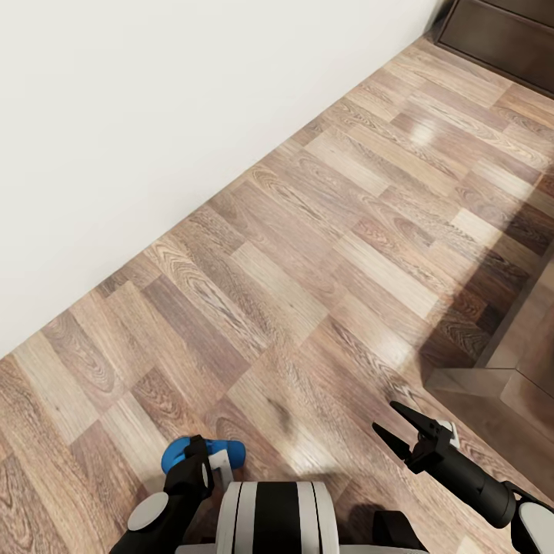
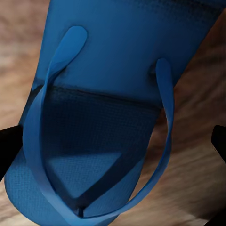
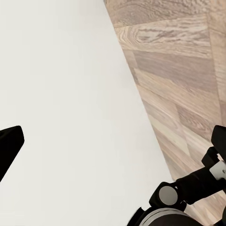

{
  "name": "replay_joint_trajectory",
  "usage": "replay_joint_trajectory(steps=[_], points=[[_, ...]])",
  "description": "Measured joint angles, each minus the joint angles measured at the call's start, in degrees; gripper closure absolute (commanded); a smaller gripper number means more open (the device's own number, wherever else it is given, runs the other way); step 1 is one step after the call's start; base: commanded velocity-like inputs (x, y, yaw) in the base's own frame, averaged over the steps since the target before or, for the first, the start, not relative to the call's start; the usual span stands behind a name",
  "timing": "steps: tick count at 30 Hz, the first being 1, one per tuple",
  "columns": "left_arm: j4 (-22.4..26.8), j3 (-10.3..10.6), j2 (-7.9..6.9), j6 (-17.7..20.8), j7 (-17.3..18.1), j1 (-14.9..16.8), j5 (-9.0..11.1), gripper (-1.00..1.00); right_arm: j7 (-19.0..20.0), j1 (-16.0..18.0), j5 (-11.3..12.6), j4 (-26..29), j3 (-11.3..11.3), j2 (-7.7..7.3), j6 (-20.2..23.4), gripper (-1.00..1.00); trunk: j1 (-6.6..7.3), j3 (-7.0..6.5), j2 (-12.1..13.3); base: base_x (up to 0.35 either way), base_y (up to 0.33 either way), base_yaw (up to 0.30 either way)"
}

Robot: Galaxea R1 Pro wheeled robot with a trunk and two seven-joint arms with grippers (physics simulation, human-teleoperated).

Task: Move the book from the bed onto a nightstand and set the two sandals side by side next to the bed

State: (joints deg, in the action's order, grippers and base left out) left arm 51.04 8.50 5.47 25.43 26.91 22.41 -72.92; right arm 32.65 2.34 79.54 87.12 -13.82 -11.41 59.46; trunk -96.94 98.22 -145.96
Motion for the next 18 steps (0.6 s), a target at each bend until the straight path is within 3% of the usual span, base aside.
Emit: replay_joint_trajectory(steps=[15,16,18], points=[[0.0,0.0,-0.01,-0.1,0.2,0.0,-0.4,-1.0,0.0,0.0,0.0,0.0,0.0,0.02,0.0,-1.0,0.0,0.0,0.0,0.0,0.0,0.0],[0.0,0.0,-0.01,0.0,0.2,0.0,-0.4,1.0,0.0,0.0,0.0,0.0,0.0,0.01,0.0,-1.0,0.0,0.0,0.0,0.0,0.0,0.0],[-0.1,0.0,-0.01,0.2,0.3,0.0,0.1,1.0,0.0,0.0,0.0,0.0,0.0,-0.01,0.0,-1.0,0.0,0.0,0.0,0.0,0.0,0.0]])
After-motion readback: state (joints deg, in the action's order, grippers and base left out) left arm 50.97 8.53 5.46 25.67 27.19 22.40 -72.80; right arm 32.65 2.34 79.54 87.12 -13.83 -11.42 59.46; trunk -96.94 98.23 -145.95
